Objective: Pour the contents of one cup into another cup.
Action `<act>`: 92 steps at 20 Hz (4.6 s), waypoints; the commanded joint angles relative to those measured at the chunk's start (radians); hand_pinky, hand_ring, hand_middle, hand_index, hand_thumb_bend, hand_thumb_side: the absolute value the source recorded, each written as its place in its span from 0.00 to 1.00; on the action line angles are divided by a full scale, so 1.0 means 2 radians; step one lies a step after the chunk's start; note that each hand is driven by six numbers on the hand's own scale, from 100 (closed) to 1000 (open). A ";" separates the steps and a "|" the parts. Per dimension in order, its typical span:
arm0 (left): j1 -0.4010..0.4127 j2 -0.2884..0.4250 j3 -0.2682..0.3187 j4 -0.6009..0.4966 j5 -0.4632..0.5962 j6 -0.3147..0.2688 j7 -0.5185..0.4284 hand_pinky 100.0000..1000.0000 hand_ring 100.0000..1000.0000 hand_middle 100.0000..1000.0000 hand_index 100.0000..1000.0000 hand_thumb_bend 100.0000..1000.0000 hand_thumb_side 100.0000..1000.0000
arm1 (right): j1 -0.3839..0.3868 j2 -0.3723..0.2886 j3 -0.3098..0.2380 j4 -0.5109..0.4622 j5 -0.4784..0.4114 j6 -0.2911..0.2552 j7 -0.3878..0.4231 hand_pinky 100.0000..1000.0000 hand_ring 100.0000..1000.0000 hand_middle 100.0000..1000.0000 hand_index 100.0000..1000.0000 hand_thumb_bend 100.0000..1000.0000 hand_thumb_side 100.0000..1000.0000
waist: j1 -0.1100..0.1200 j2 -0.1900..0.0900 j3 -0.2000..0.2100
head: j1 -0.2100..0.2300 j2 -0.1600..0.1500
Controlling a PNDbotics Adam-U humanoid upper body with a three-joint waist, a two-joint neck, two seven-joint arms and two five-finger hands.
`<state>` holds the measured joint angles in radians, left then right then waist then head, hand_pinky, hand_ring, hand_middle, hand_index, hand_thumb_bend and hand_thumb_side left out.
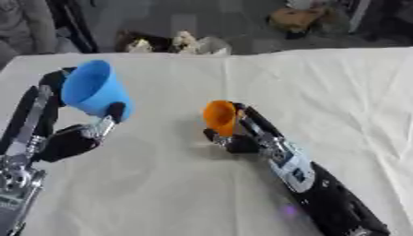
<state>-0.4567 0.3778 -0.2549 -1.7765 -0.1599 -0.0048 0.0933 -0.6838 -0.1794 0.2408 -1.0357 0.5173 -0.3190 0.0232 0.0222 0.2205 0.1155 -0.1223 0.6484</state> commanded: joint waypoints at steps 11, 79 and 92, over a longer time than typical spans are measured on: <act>-0.008 0.007 0.002 -0.010 0.003 -0.001 -0.001 0.34 0.63 0.09 0.48 0.00 0.10 | -0.005 0.002 -0.003 -0.004 -0.005 0.025 -0.015 0.71 0.34 0.18 0.57 0.00 0.29 | 0.000 -0.010 -0.002 | 0.000 -0.007; -0.202 0.124 -0.085 0.006 -0.206 -0.087 -0.316 0.38 0.44 0.10 0.39 0.00 0.18 | 0.035 0.002 0.111 -0.169 -0.120 -0.001 0.095 0.71 0.36 0.17 0.53 0.00 0.32 | 0.023 -0.029 -0.026 | 0.001 -0.007; -0.223 0.097 -0.096 0.042 -0.292 -0.124 -0.304 0.42 0.40 0.09 0.32 0.00 0.18 | 0.034 0.005 0.112 -0.170 -0.121 -0.002 0.097 0.71 0.36 0.17 0.53 0.00 0.32 | 0.024 -0.029 -0.034 | 0.003 -0.008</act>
<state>-0.8811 0.5615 -0.4523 -1.6870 -0.7233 -0.2412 -0.5198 -0.5982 -0.1722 0.4688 -1.3672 0.2724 -0.3203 0.2168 0.0714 0.1832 0.0479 -0.1171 0.6403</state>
